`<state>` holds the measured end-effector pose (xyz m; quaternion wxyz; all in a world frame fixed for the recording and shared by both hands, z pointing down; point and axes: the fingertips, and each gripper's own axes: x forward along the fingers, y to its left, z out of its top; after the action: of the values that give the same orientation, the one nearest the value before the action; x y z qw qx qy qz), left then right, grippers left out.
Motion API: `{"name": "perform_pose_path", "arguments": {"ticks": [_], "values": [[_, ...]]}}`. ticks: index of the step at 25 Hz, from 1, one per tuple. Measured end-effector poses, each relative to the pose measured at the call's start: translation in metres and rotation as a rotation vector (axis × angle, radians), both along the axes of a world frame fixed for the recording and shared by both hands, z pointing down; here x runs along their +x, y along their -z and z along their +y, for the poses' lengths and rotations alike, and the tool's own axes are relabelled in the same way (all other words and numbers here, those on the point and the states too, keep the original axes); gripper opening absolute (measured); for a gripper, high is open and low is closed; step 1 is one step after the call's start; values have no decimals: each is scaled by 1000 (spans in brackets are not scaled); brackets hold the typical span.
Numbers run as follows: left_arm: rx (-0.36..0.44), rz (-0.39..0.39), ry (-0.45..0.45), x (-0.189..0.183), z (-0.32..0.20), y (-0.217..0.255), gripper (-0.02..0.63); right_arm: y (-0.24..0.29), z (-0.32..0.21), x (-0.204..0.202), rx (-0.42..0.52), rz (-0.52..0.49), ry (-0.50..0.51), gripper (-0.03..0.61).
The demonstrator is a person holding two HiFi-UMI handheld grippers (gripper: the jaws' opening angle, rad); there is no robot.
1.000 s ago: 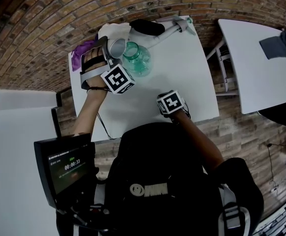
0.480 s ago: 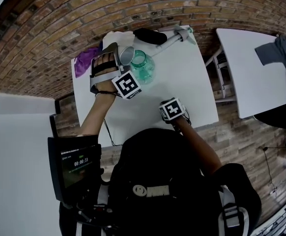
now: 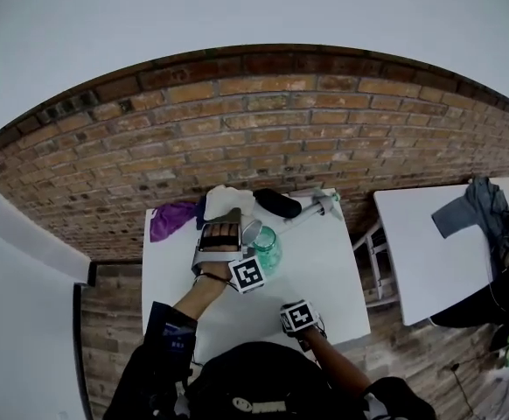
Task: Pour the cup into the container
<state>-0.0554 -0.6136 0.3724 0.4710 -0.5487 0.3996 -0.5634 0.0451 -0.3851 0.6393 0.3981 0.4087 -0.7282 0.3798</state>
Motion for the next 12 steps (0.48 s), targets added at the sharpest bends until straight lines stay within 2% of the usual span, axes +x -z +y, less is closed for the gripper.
{"name": "perform_pose_path", "arguments": {"ticks": [7, 12], "values": [[22, 41, -49, 7, -8, 3, 293, 1, -10, 3, 10, 9, -42, 5], [26, 60, -63, 10, -10, 3, 293, 1, -11, 4, -7, 34, -32, 5]]}}
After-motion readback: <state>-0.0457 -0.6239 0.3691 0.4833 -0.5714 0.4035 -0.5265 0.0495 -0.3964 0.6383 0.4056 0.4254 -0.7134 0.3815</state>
